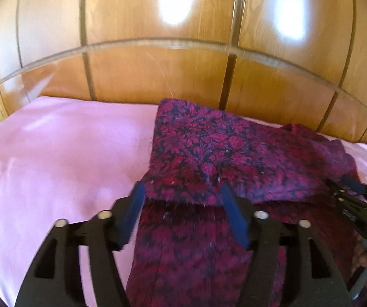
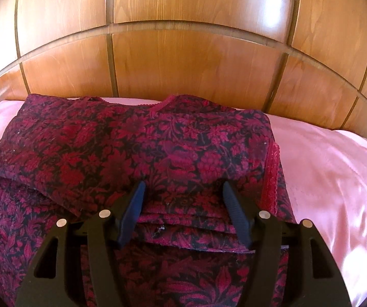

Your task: Fold small clothes

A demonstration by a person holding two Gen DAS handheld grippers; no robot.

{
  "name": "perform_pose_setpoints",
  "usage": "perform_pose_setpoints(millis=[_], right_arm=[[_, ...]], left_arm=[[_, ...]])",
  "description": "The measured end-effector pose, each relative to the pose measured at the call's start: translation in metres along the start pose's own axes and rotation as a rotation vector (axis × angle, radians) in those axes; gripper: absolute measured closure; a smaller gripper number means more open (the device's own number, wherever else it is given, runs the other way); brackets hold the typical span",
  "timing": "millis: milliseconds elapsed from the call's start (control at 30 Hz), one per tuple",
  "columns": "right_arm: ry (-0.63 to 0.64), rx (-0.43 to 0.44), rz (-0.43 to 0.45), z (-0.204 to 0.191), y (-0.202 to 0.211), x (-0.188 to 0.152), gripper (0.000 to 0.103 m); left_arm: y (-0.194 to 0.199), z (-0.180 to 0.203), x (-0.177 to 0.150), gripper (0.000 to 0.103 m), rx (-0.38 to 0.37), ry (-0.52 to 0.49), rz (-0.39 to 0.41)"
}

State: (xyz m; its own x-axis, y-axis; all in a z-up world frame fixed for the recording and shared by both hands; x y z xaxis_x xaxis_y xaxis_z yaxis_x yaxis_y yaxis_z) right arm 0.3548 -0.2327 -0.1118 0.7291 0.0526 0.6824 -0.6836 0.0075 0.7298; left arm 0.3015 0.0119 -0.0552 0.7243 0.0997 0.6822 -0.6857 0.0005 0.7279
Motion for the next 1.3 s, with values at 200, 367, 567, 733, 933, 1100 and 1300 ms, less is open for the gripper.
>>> perform_pose_setpoints(millis=[200, 367, 567, 733, 933, 1100, 1300], right_arm=[[-0.005, -0.001, -0.010, 0.000, 0.011, -0.003, 0.038], [-0.108, 0.044, -0.008, 0.019, 0.036, 0.002, 0.028], [-0.187, -0.028, 0.029, 0.044, 0.044, 0.008, 0.031], [-0.158, -0.079, -0.047, 0.047, 0.015, -0.006, 0.041], [-0.204, -0.055, -0.041, 0.057, 0.007, -0.012, 0.035], [-0.225, -0.030, -0.054, 0.063, 0.010, -0.011, 0.031], [-0.263, 0.040, -0.087, 0.086, 0.037, -0.022, 0.018]], left_arm=[[0.031, -0.004, -0.005, 0.038, 0.000, -0.021, 0.052], [0.037, -0.005, -0.004, 0.038, -0.002, -0.032, 0.078], [0.029, -0.003, -0.004, 0.038, -0.015, -0.040, 0.065], [0.012, 0.003, -0.001, 0.038, -0.019, -0.069, 0.048], [-0.043, -0.005, -0.008, 0.035, -0.006, -0.057, -0.116], [-0.044, -0.026, -0.013, 0.035, -0.029, 0.043, -0.175], [-0.011, -0.052, -0.029, 0.035, -0.082, 0.049, -0.180]])
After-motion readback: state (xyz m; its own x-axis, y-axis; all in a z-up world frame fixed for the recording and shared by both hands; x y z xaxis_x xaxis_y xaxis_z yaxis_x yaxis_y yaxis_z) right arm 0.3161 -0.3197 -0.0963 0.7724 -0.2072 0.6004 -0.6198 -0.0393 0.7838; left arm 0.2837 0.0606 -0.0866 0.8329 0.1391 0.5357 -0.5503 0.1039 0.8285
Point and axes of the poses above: each gripper's, at about its wrist camera, not at the fingertips, and y roughly against the way its jaws point, z to its right, x to its top, the point moved 1 cm from there along -y, roughly the way its jaws point, and after that the axes turned 4 degrees about -z, right-handed, at the moved point
